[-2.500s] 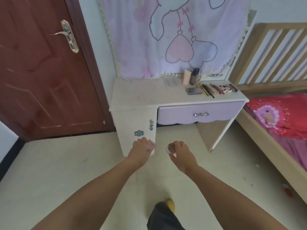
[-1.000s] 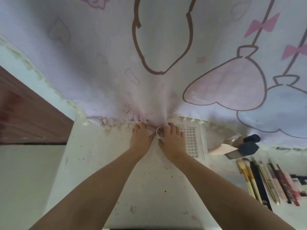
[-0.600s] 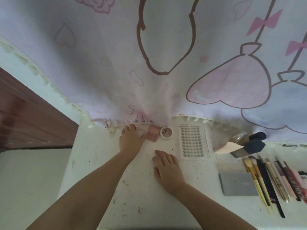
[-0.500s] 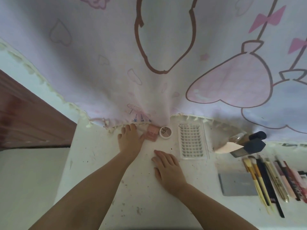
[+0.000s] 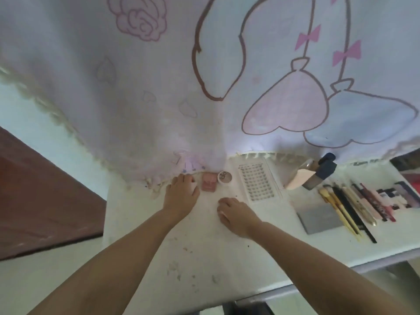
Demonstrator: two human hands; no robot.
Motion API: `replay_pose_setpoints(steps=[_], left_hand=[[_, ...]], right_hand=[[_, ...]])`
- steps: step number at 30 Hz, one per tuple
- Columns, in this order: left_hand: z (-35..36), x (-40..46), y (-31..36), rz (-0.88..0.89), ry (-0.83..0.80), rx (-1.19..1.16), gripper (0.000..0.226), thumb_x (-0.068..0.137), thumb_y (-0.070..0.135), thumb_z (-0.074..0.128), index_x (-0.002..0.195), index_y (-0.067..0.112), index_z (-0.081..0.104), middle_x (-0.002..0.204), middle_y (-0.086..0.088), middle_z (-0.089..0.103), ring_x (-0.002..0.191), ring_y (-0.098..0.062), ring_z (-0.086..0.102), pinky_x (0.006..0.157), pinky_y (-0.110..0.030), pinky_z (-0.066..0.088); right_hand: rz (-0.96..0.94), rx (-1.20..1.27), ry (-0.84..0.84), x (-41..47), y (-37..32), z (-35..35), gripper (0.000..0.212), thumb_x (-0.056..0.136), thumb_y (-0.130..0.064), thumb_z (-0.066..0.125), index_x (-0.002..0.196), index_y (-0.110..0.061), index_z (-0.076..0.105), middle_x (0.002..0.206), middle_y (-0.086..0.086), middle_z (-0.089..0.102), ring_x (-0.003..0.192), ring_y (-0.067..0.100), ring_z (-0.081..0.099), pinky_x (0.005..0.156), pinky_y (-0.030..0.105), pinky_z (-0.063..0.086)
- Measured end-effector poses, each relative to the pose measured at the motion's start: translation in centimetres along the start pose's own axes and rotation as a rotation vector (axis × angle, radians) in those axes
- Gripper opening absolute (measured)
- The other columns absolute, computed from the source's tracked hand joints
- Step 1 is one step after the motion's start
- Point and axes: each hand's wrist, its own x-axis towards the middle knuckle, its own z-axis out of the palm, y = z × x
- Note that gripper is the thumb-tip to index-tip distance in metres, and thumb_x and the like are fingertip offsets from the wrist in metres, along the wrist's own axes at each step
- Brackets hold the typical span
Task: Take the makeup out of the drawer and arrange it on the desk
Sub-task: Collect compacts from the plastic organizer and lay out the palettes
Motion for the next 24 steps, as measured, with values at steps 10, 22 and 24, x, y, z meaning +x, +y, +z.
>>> replay_pose_setpoints(steps=[10, 22, 24], left_hand=[[-1.5, -5.1, 7.8, 0.648, -0.107, 0.093, 0.033, 0.094, 0.033, 0.047, 0.120, 0.013, 0.052, 0.121, -0.006, 0.052, 0.114, -0.024, 0.047, 0.090, -0.036, 0.038], [6.9, -29.9, 22.6, 1.415, -0.463, 0.264, 0.037, 0.096, 0.036, 0.040, 0.124, 0.013, 0.049, 0.125, -0.009, 0.053, 0.115, -0.028, 0.049, 0.093, -0.035, 0.039], [8.6, -36.4, 22.7, 1.531, -0.519, 0.326, 0.038, 0.096, 0.038, 0.039, 0.124, 0.014, 0.048, 0.127, -0.008, 0.052, 0.118, -0.027, 0.046, 0.095, -0.036, 0.039]], right_hand=[[0.749, -0.017, 0.425, -12.0, -3.4, -1.6, 0.039, 0.099, -0.040, 0.031, 0.127, -0.022, 0.050, 0.133, 0.003, 0.051, 0.119, 0.024, 0.048, 0.100, 0.041, 0.037], [1.593, 0.236, 0.577, -42.5, -14.9, 14.1, 0.040, 0.099, -0.038, 0.031, 0.137, -0.025, 0.039, 0.147, -0.001, 0.035, 0.136, 0.020, 0.028, 0.115, 0.045, 0.013], [1.724, 0.304, 0.585, -47.0, -19.3, 18.2, 0.040, 0.100, -0.038, 0.030, 0.136, -0.025, 0.039, 0.146, -0.001, 0.035, 0.136, 0.020, 0.028, 0.114, 0.045, 0.013]])
